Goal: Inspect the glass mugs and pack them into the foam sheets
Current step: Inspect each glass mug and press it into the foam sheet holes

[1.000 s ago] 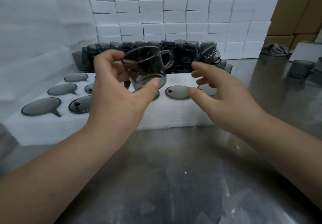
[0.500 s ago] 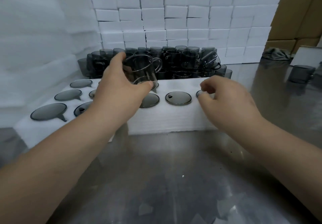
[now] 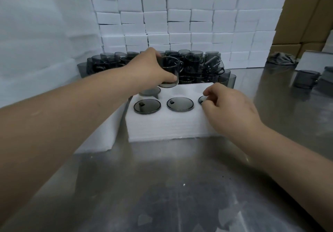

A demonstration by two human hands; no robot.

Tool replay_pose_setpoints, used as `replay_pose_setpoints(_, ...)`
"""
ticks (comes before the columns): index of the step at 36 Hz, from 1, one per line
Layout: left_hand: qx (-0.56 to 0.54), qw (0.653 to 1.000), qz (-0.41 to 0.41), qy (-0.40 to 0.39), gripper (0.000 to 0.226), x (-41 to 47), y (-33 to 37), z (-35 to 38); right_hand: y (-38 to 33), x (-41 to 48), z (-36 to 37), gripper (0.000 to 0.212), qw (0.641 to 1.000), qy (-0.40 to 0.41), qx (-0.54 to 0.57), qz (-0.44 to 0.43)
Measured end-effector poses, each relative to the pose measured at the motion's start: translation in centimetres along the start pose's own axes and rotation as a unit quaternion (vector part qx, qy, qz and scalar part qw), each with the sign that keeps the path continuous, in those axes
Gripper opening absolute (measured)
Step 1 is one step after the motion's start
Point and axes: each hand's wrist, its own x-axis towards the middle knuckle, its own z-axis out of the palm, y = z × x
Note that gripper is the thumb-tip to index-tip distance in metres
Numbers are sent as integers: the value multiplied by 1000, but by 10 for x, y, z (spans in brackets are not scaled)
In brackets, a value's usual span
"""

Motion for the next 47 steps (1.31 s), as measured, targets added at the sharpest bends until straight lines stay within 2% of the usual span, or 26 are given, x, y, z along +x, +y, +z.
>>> replay_pose_setpoints(7, -29, 999, -17, 12, 66, 14, 1, 1, 1, 0, 0, 32, 1000, -1, 2, -10)
replay_pose_setpoints(13, 39, 998, 7, -45, 72, 13, 1, 4, 1, 0, 0, 32, 1000, 1, 1, -16)
replay_pose_setpoints(20, 86, 991, 24, -103, 60, 16, 5, 7, 1, 0, 0, 30, 1000, 1, -4, -21)
replay_pose_setpoints(27, 163, 970, 95, -154, 51, 23, 15, 6, 2, 0, 1, 27, 1000, 0, -5, -27)
replay_pose_setpoints(32, 261, 943, 132, -158, 60, 26, 19, 10, 2, 0, 1, 27, 1000, -4, -5, -29)
replay_pose_setpoints(37, 289, 935, 133, -157, 70, 30, 15, 13, 2, 0, 1, 26, 999, -1, -5, -36)
replay_pose_setpoints(42, 320, 918, 171, -158, 81, 31, 11, 16, 2, -1, 1, 26, 999, -2, -9, -39)
replay_pose_setpoints(47, 330, 910, 199, -151, 80, 30, 8, 18, 1, 0, 2, 26, 999, -3, -12, -36)
